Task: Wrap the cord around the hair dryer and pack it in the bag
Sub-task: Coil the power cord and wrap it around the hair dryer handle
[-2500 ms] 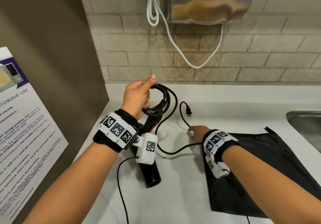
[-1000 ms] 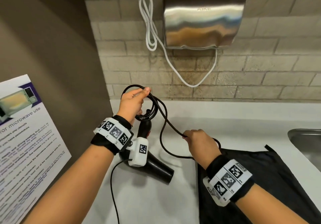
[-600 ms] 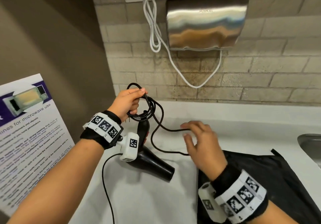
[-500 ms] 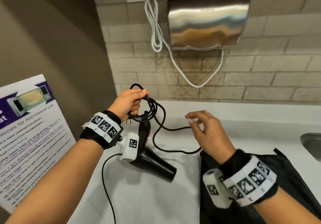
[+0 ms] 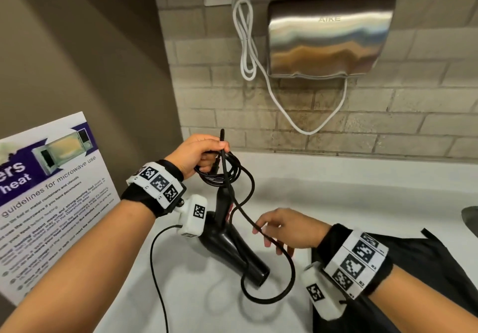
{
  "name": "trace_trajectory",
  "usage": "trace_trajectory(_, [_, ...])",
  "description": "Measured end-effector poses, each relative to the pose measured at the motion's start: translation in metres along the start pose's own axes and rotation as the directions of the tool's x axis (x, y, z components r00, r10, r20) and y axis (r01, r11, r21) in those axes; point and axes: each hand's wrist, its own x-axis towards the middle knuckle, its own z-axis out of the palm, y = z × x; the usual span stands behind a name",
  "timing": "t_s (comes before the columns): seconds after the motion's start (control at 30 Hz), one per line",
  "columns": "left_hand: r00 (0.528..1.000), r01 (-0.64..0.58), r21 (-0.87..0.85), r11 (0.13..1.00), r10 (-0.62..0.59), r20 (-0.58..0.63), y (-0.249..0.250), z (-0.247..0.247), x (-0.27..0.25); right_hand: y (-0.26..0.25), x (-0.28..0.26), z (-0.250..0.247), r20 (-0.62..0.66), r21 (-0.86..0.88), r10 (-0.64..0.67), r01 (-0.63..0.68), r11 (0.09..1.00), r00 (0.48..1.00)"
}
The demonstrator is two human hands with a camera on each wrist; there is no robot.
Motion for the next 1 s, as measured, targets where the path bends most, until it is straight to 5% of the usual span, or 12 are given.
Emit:
trace_trajectory(0.07, [0.999,0.017,0.007,1.0,-0.018,0.028,-0.001,0.002,0.0,-0.004,0.006,-0.002,-0.25,0.014,-0.12,0.127,0.992,0.961])
trace_trajectory(0.17, [0.994,0.034,0.077,0.996,-0.041,0.099,-0.002,0.008,-0.003,-0.023,0.01,-0.015,-0.623,-0.19,-0.363,0.316,0.929,0.693])
trace_trajectory(0.23, [0.988,0.033,0.125,0.992,-0.052,0.148,0.0,0.012,-0.005,-0.038,0.013,-0.029,-0.658,-0.317,-0.489,0.378,0.87,0.572])
trace_trajectory(0.27, [0.984,0.031,0.14,0.99,-0.055,0.169,0.001,0.014,-0.006,-0.043,0.016,-0.036,-0.633,-0.366,-0.529,0.384,0.848,0.565])
trace_trajectory(0.37, [0.976,0.014,0.146,0.989,-0.046,0.212,0.004,0.017,-0.006,-0.051,0.034,-0.057,-0.518,-0.444,-0.499,0.28,0.851,0.695])
trace_trajectory(0.47, [0.978,-0.001,0.105,0.994,-0.021,0.208,0.005,0.018,-0.005,-0.048,0.051,-0.064,-0.385,-0.284,-0.393,0.298,0.912,0.835])
trace_trajectory(0.57, [0.984,0.005,0.037,0.999,-0.012,0.179,0.002,0.017,-0.004,-0.044,0.061,-0.059,-0.354,-0.014,-0.347,0.366,0.93,0.868])
trace_trajectory(0.7, [0.987,-0.002,-0.074,0.997,0.014,0.162,-0.004,0.017,-0.004,-0.039,0.066,-0.043,-0.263,0.182,-0.251,0.304,0.935,0.931])
trace_trajectory(1.0, [0.997,-0.01,-0.172,0.985,0.023,0.078,-0.008,0.018,-0.008,-0.029,0.064,-0.03,-0.247,0.491,-0.238,0.333,0.805,0.939])
